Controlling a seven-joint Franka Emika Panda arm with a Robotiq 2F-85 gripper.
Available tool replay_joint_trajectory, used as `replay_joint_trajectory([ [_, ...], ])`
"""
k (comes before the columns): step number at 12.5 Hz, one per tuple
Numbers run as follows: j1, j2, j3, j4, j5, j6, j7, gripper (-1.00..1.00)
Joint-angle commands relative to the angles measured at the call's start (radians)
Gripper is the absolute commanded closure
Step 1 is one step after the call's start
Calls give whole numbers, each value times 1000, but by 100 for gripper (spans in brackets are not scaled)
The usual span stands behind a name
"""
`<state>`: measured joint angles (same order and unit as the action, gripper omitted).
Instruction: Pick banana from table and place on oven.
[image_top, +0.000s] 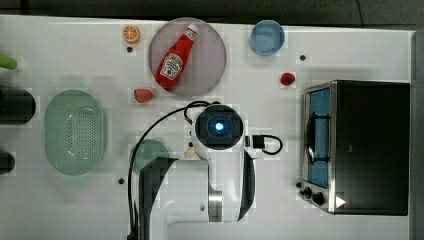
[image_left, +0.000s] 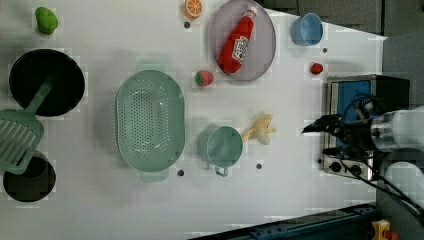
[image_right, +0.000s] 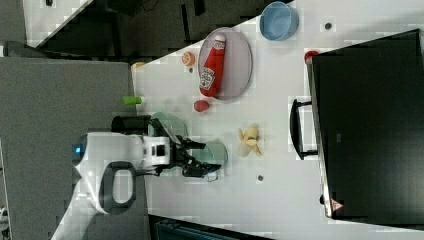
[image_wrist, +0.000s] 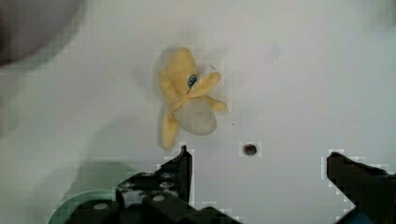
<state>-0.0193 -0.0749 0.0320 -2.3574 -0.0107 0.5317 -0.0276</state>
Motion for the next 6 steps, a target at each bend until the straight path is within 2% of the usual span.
replay_joint_trajectory([
  [1,-2,38,-9,-2,-16,122,39,-100],
  [6,5,224,21,-43,-15,357,46,-100],
])
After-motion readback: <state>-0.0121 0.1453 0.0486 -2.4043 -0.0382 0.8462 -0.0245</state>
